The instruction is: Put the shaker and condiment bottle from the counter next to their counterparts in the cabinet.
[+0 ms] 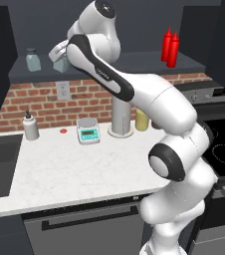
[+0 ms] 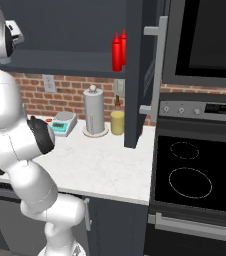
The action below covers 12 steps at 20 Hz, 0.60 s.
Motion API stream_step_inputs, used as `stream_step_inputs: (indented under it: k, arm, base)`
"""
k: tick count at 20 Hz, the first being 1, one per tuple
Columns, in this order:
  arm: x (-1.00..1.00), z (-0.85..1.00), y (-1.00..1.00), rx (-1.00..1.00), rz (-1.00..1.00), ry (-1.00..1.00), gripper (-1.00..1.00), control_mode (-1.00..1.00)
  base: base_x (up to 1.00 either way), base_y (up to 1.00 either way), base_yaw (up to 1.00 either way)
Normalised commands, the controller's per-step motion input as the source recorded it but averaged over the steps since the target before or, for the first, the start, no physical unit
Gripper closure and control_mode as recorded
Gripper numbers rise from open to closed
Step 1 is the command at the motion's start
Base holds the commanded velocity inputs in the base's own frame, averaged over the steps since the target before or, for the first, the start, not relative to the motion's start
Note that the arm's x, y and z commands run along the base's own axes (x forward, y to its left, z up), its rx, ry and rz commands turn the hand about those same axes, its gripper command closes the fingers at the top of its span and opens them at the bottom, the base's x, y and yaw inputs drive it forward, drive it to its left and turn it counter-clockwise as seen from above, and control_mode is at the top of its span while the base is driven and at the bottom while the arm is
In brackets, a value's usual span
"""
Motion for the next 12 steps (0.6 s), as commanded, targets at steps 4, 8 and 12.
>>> stream_step_inputs:
  k: [4, 8, 12]
  arm:
    - [0.19, -0.14, 0.00, 0.00, 0.00, 0.04, 1.00, -1.00]
    - [0.26, -0.26, 0.02, 0.00, 0.00, 0.01, 1.00, -1.00]
    - [0.28, -0.20, 0.08, 0.00, 0.00, 0.00, 1.00, -1.00]
  base:
    - [0.00, 0.00, 0.00]
    - [0.00, 0.00, 0.00]
    - [0.00, 0.00, 0.00]
